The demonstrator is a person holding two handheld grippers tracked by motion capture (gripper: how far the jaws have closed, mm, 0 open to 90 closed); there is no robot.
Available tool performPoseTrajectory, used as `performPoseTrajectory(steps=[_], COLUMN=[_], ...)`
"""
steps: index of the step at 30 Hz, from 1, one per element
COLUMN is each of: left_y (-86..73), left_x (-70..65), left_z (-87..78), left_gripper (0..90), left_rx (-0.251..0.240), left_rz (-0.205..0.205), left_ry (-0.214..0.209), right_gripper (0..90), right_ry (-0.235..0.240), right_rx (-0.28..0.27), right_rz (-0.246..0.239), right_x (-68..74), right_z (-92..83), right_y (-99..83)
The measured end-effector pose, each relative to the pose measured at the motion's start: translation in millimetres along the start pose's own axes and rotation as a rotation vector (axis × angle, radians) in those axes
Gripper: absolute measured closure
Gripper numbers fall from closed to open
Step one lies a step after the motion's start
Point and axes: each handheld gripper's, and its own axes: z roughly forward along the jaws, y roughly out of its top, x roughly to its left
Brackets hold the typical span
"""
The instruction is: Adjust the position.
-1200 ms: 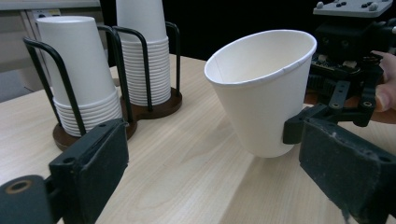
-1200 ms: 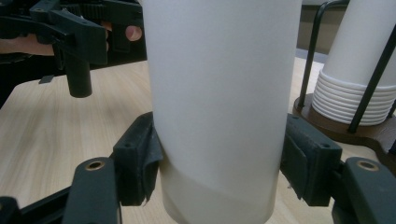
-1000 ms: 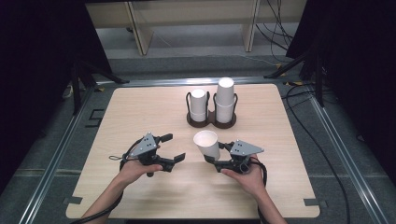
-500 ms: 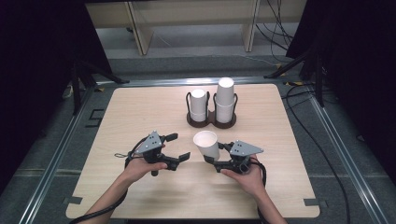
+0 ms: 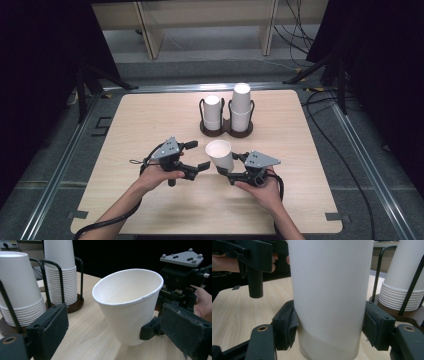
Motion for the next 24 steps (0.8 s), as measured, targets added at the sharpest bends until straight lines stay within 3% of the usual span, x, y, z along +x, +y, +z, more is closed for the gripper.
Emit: performPoseTrajectory(steps=[1, 2, 5, 6, 7, 10, 12, 17, 18, 19, 20, 21, 23, 24], left_y=[0.4, 0.6, 1.2, 1.5, 1.4, 2.2, 2.3, 0.7, -0.2, -0.7, -1.9, -2.5, -3.5, -2.8], left_x=[0.3, -0.3, -1.3, -2.0, -2.6, -3.9, -4.3, -4.3, -4.8, -4.7, -5.2, -5.4, -6.0, -6.7], left_z=[2.0, 4.6, 12.6, 14.5, 17.1, 22.0, 24.7, 31.0, 32.7, 33.6, 35.3, 36.5, 39.4, 38.5], left_gripper=[7.6, 7.7, 7.8, 7.9, 7.9, 8.1, 8.1, 9.4, 10.1, 10.6, 11.3, 12.3, 13.8, 14.4], left_rx=[0.006, 0.008, 0.013, 0.025, 0.024, 0.030, 0.037, 0.035, 0.035, 0.042, 0.044, 0.040, 0.018, 0.030], left_rz=[-0.003, -0.013, -0.012, -0.009, -0.008, -0.005, -0.005, -0.021, -0.030, -0.027, -0.032, -0.035, -0.038, -0.030], left_ry=[-0.009, -0.017, -0.040, -0.042, -0.047, -0.060, -0.063, -0.088, -0.092, -0.092, -0.096, -0.095, -0.111, -0.097], right_gripper=[34.7, 34.7, 34.7, 34.7, 34.7, 34.7, 34.6, 34.5, 34.5, 34.5, 34.4, 34.4, 34.3, 34.1], right_ry=[-0.002, 0.023, 0.015, 0.031, 0.037, 0.032, 0.015, 0.016, 0.022, 0.034, 0.041, 0.034, 0.031, 0.032], right_rx=[0.009, 0.010, -0.003, 0.022, 0.022, 0.017, -0.001, 0.002, 0.030, 0.019, 0.023, 0.006, 0.013, 0.017], right_rz=[-0.014, 0.021, -0.003, 0.044, 0.044, 0.041, -0.008, -0.001, 0.043, 0.047, 0.046, 0.013, 0.009, 0.009], right_x=[-0.5, 1.4, 1.2, 4.3, 4.4, 4.5, 1.7, 2.8, 5.7, 6.2, 6.3, 4.5, 5.0, 5.2], right_z=[0.0, 1.1, 2.7, 2.1, 2.3, 2.6, 2.8, 2.8, 1.7, 3.2, 3.5, 4.6, 4.5, 4.3], right_y=[0.4, 0.0, -0.6, -0.7, -0.6, -0.3, 0.6, 0.8, 0.6, 0.0, 0.1, 0.0, 0.0, 0.0])
